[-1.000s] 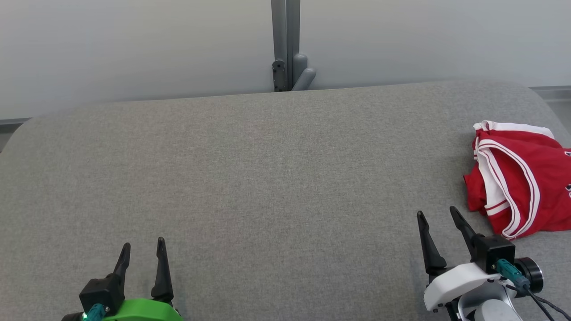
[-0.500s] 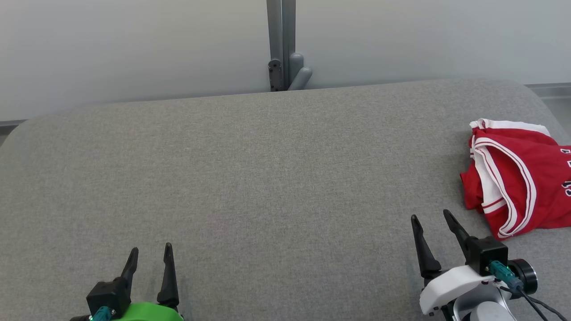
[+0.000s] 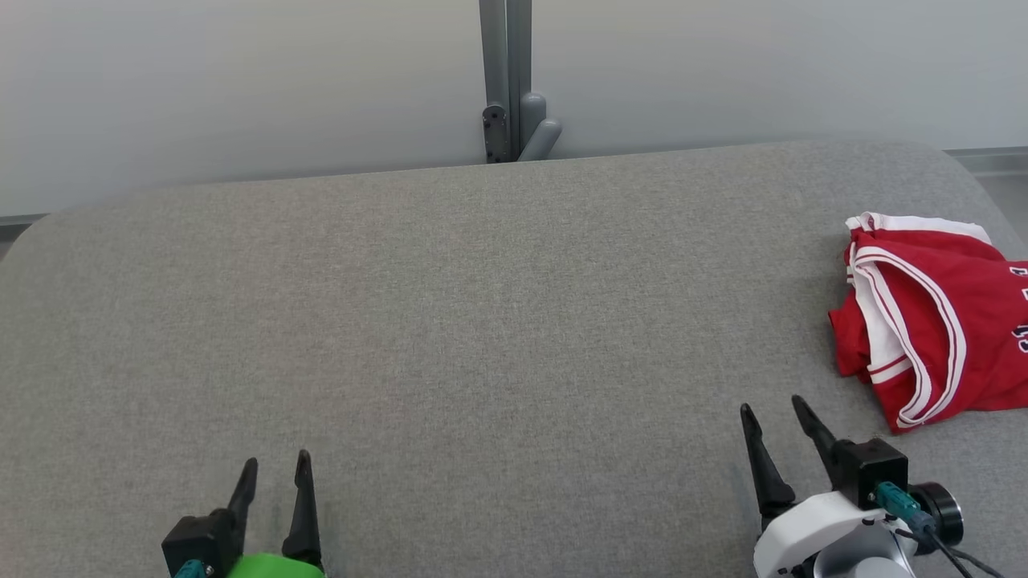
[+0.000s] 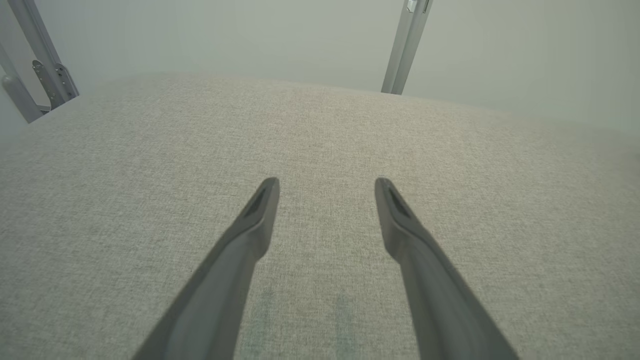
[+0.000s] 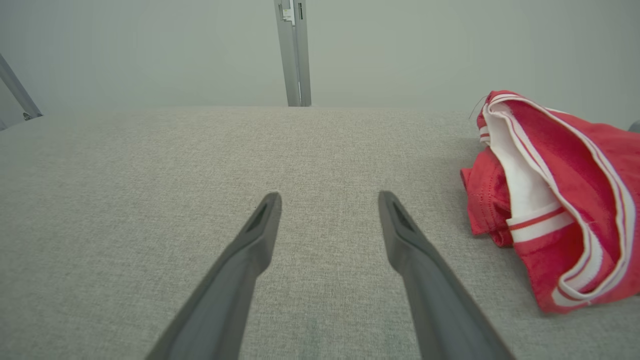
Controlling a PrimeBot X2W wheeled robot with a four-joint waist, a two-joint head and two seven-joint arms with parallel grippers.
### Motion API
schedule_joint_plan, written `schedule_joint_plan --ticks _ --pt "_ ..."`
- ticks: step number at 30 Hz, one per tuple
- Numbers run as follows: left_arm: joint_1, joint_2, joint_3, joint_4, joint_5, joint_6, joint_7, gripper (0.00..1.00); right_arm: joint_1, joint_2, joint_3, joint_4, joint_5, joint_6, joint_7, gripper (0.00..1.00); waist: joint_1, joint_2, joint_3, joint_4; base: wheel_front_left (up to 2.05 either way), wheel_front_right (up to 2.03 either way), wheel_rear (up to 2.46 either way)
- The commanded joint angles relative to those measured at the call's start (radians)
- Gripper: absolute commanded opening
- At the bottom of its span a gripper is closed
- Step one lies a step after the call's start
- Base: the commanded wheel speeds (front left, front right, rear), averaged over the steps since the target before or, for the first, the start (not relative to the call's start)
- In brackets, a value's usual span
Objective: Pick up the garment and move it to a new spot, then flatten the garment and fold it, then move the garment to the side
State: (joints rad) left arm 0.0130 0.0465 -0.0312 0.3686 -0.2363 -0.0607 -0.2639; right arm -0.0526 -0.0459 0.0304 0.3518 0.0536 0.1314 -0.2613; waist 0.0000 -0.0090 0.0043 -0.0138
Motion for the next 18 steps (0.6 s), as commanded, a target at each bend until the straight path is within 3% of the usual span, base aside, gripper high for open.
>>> schedule_joint_plan --ticks 1,4,18 --pt "0.000 0.000 -0.001 0.004 0.000 0.000 0.000 0.00 0.001 0.001 0.000 0.004 0.000 0.000 0.000 0.00 0.0000 0.0000 0.000 0.000 0.00 0.00 0.00" --pt "0.003 -0.001 -0.002 0.031 -0.002 0.000 0.001 0.00 0.014 0.003 0.000 0.030 0.002 0.000 0.002 0.00 0.0000 0.0000 0.000 0.000 0.00 0.00 0.00" --pt "-0.025 0.000 0.031 0.001 -0.275 -0.014 0.077 0.00 -0.006 0.002 -0.029 0.004 0.311 0.000 0.077 0.00 0.0000 0.0011 0.000 0.002 0.00 0.00 0.00"
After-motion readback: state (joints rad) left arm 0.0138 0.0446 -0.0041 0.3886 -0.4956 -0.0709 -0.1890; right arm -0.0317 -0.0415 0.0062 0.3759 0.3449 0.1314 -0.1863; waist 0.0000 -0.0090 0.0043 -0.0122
